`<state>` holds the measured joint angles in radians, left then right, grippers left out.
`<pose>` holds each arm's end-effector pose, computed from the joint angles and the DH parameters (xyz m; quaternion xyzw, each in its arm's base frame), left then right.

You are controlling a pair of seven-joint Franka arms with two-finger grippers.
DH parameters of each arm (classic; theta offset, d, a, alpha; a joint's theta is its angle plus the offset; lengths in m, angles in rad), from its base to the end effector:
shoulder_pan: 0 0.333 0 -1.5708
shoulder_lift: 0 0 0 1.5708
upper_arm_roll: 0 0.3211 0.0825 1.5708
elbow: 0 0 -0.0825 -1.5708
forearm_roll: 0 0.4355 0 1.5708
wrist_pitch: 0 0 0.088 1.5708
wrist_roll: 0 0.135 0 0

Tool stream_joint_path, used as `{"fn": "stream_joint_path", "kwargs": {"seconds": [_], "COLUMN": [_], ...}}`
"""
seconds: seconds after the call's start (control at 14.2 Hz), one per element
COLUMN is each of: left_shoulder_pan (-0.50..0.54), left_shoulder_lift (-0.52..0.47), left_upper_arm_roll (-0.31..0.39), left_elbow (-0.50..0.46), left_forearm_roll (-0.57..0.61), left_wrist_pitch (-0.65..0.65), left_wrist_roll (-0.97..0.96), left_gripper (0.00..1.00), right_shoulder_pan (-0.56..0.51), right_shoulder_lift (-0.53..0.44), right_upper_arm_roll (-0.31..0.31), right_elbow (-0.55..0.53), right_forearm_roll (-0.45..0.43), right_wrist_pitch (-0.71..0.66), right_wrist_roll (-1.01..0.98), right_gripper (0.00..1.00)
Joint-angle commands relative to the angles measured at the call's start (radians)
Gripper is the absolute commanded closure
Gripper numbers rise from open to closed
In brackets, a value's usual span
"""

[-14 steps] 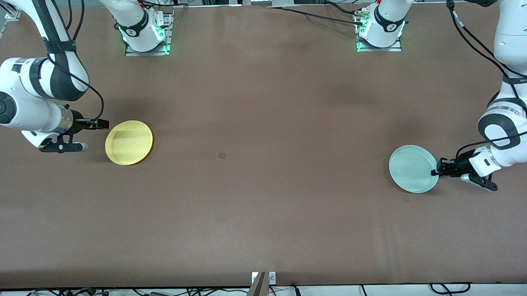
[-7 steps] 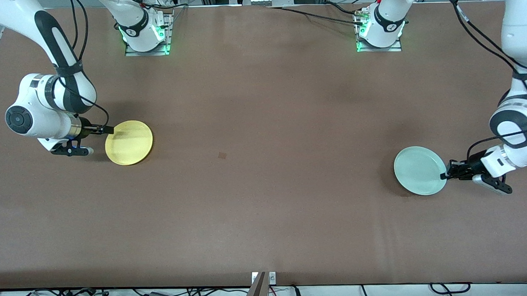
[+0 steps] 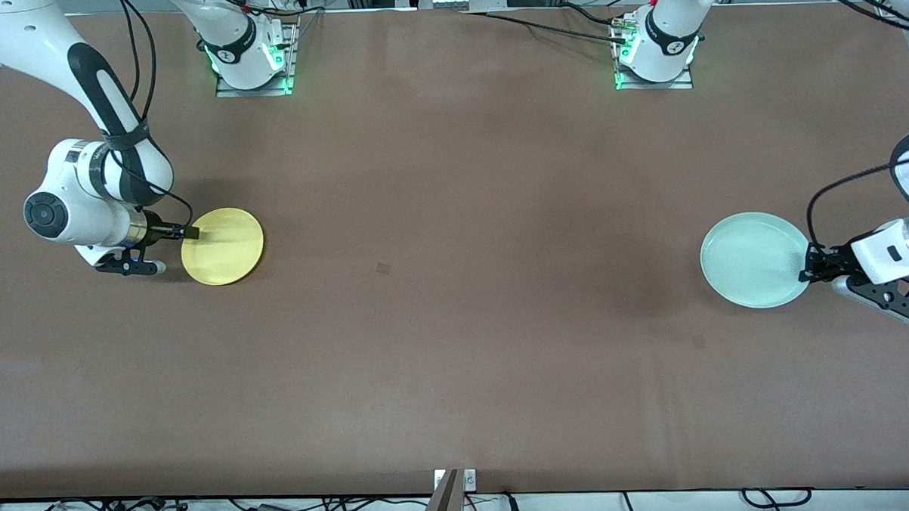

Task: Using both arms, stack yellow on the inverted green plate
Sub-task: 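Grip the yellow plate with the right gripper while the left gripper grips green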

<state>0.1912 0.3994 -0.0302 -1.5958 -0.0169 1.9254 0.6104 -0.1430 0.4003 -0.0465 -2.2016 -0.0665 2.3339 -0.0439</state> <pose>0.7009 0.1141 0.3519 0.9751 -0.2186 -0.0271 0.0258 0.5344 -0.1070 0.1122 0.9895 -0.0455 -0.1361 0.0142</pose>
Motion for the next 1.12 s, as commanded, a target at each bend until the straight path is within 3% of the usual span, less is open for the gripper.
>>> {"fn": "stream_joint_path", "kwargs": {"seconds": [0.0, 0.14, 0.21, 0.42, 0.63, 0.84, 1.05], "left_shoulder_pan": [-0.134, -0.247, -0.300, -0.429, -0.582, -0.738, -0.849], "left_shoulder_lift": [0.015, 0.015, 0.018, 0.035, 0.076, 0.134, 0.182], "left_upper_arm_roll": [0.007, 0.009, 0.009, 0.009, 0.009, 0.018, 0.016], "left_elbow": [0.121, 0.125, 0.123, 0.120, 0.123, 0.126, 0.128], "left_forearm_roll": [0.195, 0.390, 0.456, 0.599, 0.731, 0.758, 0.929], "left_wrist_pitch": [-0.124, -0.128, -0.143, -0.166, -0.262, -0.266, -0.298], "left_wrist_roll": [-0.176, -0.314, -0.383, -0.544, -0.764, -0.960, -1.038], "left_gripper": [0.99, 0.99, 0.99, 0.99, 0.99, 0.99, 0.99], "right_shoulder_pan": [-0.017, -0.017, -0.015, -0.017, -0.010, -0.006, 0.005], "right_shoulder_lift": [0.023, 0.023, 0.023, 0.026, 0.023, 0.023, 0.011], "right_upper_arm_roll": [0.016, 0.017, 0.017, 0.019, 0.020, 0.020, 0.020], "right_elbow": [0.022, 0.026, 0.026, 0.039, 0.068, 0.190, 0.288], "right_forearm_roll": [0.004, 0.002, 0.004, 0.002, 0.002, 0.002, 0.002], "right_wrist_pitch": [0.004, 0.001, -0.002, -0.010, -0.040, -0.181, -0.333], "right_wrist_roll": [-0.007, -0.007, -0.008, -0.016, -0.030, -0.076, -0.128], "right_gripper": [0.34, 0.57, 0.70, 0.96, 1.00, 1.00, 1.00]}}
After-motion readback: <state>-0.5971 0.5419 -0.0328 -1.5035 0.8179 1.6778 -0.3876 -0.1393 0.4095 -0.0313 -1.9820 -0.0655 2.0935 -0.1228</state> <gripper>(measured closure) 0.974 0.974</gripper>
